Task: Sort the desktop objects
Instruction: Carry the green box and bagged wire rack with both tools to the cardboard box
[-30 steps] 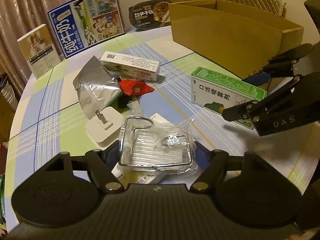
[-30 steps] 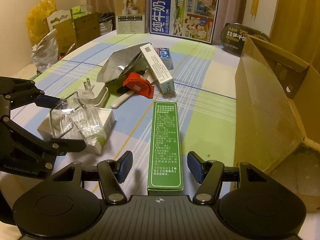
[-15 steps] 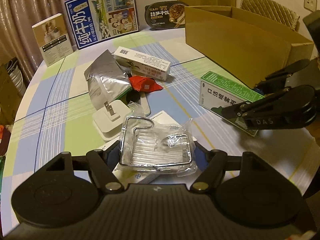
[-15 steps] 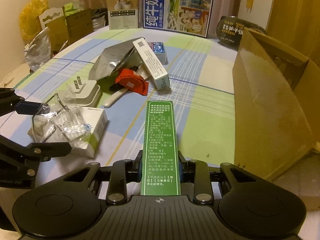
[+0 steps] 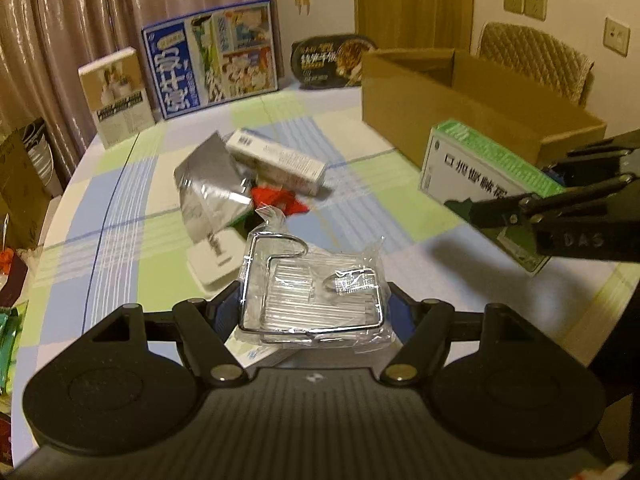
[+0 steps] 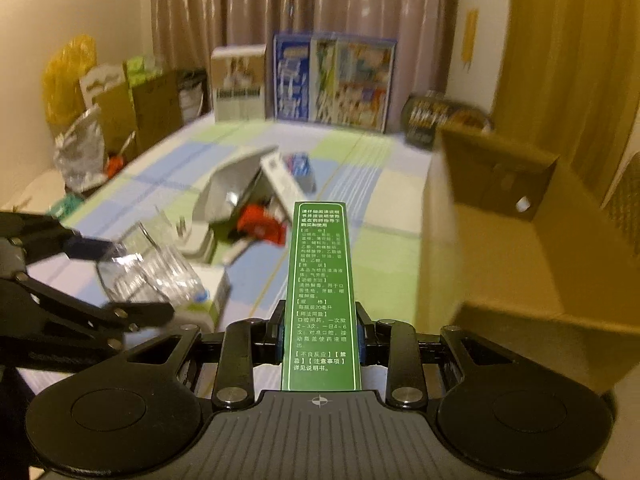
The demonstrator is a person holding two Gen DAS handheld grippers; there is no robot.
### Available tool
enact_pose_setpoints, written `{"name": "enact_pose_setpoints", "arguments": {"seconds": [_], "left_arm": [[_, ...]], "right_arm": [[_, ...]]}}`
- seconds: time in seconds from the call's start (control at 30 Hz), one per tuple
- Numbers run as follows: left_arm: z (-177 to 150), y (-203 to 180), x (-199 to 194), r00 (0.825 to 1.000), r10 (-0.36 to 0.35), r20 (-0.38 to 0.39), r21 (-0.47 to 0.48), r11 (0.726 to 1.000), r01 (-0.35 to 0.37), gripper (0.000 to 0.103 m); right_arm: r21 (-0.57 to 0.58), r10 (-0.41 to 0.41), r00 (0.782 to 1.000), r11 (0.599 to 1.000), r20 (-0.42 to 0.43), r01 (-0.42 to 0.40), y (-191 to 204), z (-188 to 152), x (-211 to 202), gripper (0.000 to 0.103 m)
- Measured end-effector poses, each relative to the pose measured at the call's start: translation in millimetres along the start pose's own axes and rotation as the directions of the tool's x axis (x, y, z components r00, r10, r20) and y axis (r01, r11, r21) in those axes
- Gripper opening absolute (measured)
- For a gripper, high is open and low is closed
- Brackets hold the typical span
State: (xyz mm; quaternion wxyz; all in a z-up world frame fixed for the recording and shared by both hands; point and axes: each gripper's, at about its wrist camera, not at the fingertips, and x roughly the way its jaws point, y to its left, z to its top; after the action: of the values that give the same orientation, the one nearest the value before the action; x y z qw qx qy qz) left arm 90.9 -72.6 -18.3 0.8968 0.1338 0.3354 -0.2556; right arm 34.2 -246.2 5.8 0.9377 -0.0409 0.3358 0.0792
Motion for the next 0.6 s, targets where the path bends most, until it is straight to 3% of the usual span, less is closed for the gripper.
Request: {"name": "enact_pose_setpoints", "arguments": {"seconds": [0.3, 0.6], "left_arm": [[55.2, -55.0, -18.1, 0.994, -0.072, 0.086, 0.061, 0.996, 0.067, 0.070], [119.9, -128.2, -1.3, 0.975, -0.162, 0.154, 0.150, 0.979, 0.139, 0.070]], "right_arm": [[0.048, -0.114, 0.985, 0.993, 0.132, 0.108, -56.5, 24.3, -61.1, 0.028], [0.125, -0.239, 0.960, 0.967, 0.149, 0.222, -150.9, 33.1, -62.7, 0.028]]}}
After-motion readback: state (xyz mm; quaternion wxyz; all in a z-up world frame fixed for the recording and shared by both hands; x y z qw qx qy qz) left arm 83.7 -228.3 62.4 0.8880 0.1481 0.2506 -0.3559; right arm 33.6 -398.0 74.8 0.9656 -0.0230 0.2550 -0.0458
